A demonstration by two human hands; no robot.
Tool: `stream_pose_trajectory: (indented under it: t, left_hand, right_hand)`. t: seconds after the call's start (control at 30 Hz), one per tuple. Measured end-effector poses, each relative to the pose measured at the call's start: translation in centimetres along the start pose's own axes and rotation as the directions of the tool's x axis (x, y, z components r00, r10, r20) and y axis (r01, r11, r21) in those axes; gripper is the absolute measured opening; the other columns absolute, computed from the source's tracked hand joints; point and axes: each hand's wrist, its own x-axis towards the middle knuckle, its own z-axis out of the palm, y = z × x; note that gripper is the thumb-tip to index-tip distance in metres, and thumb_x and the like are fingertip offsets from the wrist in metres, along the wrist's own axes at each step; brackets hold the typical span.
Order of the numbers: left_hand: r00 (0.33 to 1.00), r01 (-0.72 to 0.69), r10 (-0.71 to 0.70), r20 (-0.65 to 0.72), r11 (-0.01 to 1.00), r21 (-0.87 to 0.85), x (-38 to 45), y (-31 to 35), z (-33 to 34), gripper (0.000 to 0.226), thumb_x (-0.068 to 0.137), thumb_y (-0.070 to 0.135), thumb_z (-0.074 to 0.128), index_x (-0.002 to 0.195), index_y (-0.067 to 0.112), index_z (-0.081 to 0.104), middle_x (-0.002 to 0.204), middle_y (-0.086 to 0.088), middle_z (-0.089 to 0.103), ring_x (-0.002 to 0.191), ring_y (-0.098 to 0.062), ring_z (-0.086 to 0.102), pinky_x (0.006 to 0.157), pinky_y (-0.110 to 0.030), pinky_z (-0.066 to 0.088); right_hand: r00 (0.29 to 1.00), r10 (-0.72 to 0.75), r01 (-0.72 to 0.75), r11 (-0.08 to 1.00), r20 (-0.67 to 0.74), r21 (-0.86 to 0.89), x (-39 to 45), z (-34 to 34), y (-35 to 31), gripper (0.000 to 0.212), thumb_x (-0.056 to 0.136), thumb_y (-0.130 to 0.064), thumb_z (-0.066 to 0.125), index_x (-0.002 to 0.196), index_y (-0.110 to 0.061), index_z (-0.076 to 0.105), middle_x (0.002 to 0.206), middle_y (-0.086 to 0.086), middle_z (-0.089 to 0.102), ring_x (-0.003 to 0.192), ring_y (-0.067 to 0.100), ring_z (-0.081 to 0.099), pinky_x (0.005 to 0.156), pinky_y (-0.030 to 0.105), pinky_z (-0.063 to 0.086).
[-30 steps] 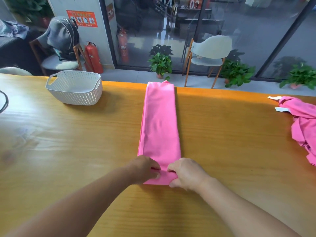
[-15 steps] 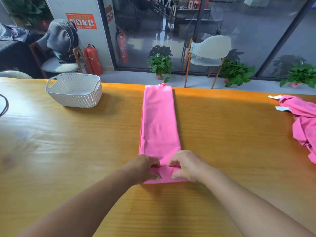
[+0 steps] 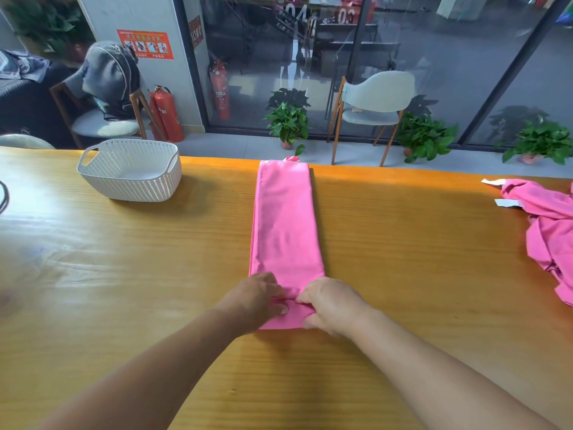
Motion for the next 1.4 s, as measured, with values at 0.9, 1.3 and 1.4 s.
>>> stream_pose_trajectory:
  t: [0.9, 1.3, 1.4]
  left_hand:
    - [0.989, 0.003, 0.007, -0.151, 0.998, 0.064, 5.1, -0.6, -2.0, 0.025, 0.094, 0.036, 0.059, 0.099, 0.017, 0.073, 0.101, 0.004, 0.062, 0.09, -0.017, 0.06, 0.079, -0.035, 0.048]
    - [0.992, -0.019, 0.002, 0.123, 0.991, 0.135, 5.7, -0.7, -4.0, 0.037, 0.081, 0.036, 0.073, 0.116, 0.025, 0.068, 0.107, 0.005, 0.066, 0.1, -0.019, 0.059, 0.086, -0.034, 0.048]
    - [0.981, 0.006, -0.033, 0.191, 0.99, 0.144, 5.8, 0.4, -4.5, 0.024, 0.081, 0.032, 0.072, 0.104, 0.024, 0.071, 0.085, 0.005, 0.06, 0.092, -0.022, 0.061, 0.071, -0.025, 0.045]
  right_hand:
    - [0.996, -0.006, 0.014, 0.996, -0.09, 0.088, 3.6, -1.8, 3.2, 0.043, 0.084, -0.04, 0.073, 0.124, -0.025, 0.066, 0.116, -0.002, 0.066, 0.113, 0.021, 0.056, 0.095, 0.034, 0.046]
    - [0.998, 0.062, -0.062, 0.996, -0.004, 0.068, 4.7, -3.7, 3.5, 0.034, 0.081, -0.053, 0.071, 0.102, -0.027, 0.071, 0.099, -0.001, 0.05, 0.107, 0.019, 0.047, 0.09, 0.033, 0.043]
    - [0.998, 0.057, -0.058, 0.994, -0.017, -0.09, 3.4, -3.1, 2.1, 0.053, 0.075, -0.06, 0.073, 0.107, -0.017, 0.068, 0.099, -0.002, 0.039, 0.11, 0.02, 0.039, 0.089, 0.034, 0.036]
